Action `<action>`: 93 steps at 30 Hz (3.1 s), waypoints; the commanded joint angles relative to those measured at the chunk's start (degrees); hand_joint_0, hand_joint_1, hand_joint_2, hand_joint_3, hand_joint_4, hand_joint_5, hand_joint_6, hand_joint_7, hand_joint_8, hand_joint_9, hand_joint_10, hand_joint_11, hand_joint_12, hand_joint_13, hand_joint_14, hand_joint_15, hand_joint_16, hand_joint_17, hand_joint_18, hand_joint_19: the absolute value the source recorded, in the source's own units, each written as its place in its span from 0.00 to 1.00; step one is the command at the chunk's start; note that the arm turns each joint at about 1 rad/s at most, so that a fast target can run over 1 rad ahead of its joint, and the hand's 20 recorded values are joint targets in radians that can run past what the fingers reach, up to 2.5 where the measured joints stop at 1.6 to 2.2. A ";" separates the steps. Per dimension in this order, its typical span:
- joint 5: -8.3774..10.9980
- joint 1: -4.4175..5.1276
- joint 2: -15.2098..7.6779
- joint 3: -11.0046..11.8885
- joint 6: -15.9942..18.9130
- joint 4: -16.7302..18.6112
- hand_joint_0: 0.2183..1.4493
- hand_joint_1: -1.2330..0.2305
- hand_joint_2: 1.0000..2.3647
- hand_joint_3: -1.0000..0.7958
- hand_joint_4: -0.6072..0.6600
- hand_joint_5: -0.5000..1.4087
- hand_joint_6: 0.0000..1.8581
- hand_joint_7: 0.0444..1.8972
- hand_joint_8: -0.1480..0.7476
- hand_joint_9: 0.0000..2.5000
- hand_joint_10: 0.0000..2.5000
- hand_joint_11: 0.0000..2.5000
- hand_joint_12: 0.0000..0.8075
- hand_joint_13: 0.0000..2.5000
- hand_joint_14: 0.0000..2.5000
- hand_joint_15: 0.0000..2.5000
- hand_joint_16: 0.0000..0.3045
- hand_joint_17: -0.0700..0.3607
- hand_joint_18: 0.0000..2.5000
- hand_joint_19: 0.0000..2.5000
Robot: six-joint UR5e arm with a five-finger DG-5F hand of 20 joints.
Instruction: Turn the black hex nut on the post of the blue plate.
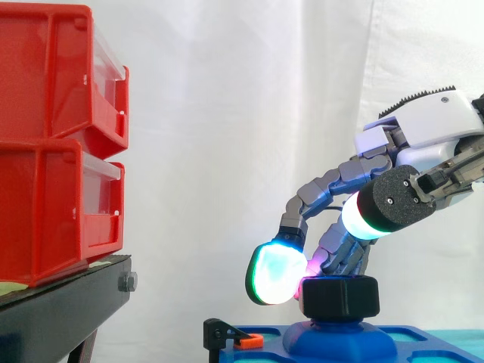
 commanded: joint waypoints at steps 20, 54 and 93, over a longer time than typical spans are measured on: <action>-1.36 -2.74 0.00 0.53 -1.95 0.45 0.23 0.55 0.00 0.29 0.68 0.17 0.27 0.40 0.52 0.27 0.00 0.02 0.48 0.33 0.00 0.09 0.20 0.47 0.29 0.14; 2.68 1.91 -0.79 1.32 -0.98 2.21 0.23 0.55 0.00 0.29 0.69 0.18 0.27 0.40 0.53 0.29 0.00 0.03 0.48 0.35 0.00 0.09 0.20 0.47 0.30 0.14; -1.71 -2.30 -0.79 1.32 -2.74 -1.92 0.23 0.55 0.00 0.29 0.70 0.18 0.27 0.41 0.53 0.31 0.00 0.03 0.48 0.37 0.00 0.10 0.20 0.47 0.30 0.15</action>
